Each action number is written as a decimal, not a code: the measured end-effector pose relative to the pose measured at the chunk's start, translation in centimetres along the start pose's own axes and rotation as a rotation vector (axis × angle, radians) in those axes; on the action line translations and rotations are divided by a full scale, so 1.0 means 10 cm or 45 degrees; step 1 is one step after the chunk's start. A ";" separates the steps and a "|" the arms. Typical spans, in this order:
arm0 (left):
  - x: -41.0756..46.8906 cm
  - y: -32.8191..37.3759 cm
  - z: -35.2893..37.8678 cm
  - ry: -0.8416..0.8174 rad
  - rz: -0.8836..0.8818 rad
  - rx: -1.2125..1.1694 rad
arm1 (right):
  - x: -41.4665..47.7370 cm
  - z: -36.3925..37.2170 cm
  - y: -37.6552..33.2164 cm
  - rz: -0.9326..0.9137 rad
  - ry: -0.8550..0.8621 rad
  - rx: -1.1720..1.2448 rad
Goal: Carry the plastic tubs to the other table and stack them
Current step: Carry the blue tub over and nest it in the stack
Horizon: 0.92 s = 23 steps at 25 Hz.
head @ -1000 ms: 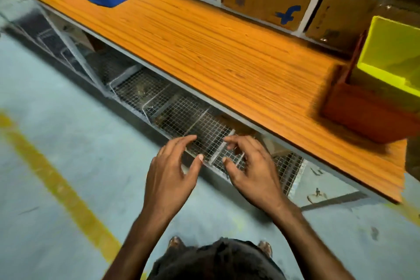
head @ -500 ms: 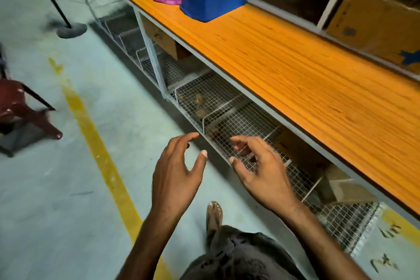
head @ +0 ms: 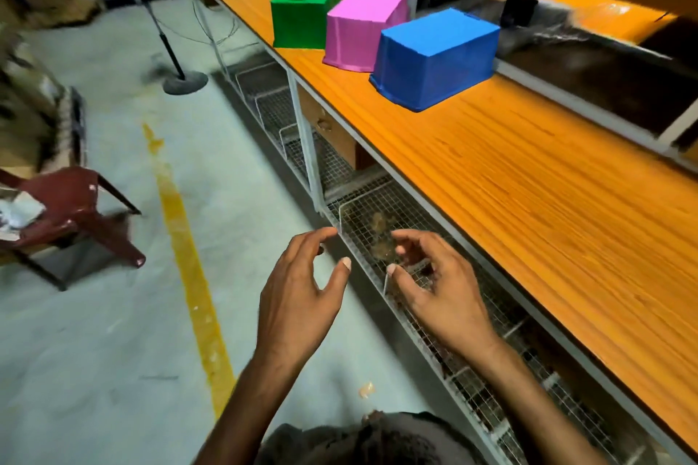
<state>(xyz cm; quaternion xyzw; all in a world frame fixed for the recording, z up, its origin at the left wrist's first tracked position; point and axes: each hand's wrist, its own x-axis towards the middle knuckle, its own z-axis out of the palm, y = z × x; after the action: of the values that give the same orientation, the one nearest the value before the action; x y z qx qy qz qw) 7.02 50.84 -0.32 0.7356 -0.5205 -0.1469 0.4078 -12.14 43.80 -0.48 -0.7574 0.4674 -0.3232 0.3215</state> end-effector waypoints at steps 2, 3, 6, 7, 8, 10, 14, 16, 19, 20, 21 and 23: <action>0.35 -0.08 -0.03 -0.010 0.001 -0.005 | 0.39 0.10 -0.04 0.010 0.007 0.007; 0.52 -0.14 -0.05 -0.014 0.005 -0.013 | 0.56 0.16 -0.05 0.016 0.023 0.018; 1.17 -0.40 -0.09 -0.022 0.006 -0.040 | 1.11 0.43 -0.07 0.062 0.060 0.080; 1.40 -0.49 -0.11 -0.037 0.015 -0.056 | 1.29 0.54 -0.09 0.076 0.071 0.101; 1.64 -0.58 -0.14 -0.056 0.037 -0.075 | 1.49 0.66 -0.09 0.087 0.092 0.106; 2.13 -0.73 -0.19 -0.095 0.094 -0.075 | 1.85 0.87 -0.11 0.116 0.118 0.096; 3.18 -1.06 -0.41 -0.172 0.222 -0.082 | 2.64 1.34 -0.32 0.167 0.253 0.079; 3.62 -1.14 -0.50 -0.211 0.273 -0.094 | 2.96 1.49 -0.46 0.171 0.322 0.073; 4.19 -1.24 -0.50 -0.300 0.320 -0.127 | 3.39 1.63 -0.49 0.191 0.418 0.060; 4.35 -1.26 -0.47 -0.333 0.338 -0.159 | 3.50 1.63 -0.49 0.195 0.455 0.043; 4.51 -1.27 -0.42 -0.356 0.358 -0.186 | 3.61 1.62 -0.46 0.203 0.488 0.024; 4.85 -1.28 -0.25 -0.412 0.366 -0.240 | 3.83 1.57 -0.36 0.254 0.562 -0.007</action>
<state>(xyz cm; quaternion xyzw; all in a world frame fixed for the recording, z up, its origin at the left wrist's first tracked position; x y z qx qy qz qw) 36.98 10.56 1.74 0.5795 -0.6626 -0.2513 0.4025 15.62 12.93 0.47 -0.6194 0.5998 -0.4461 0.2400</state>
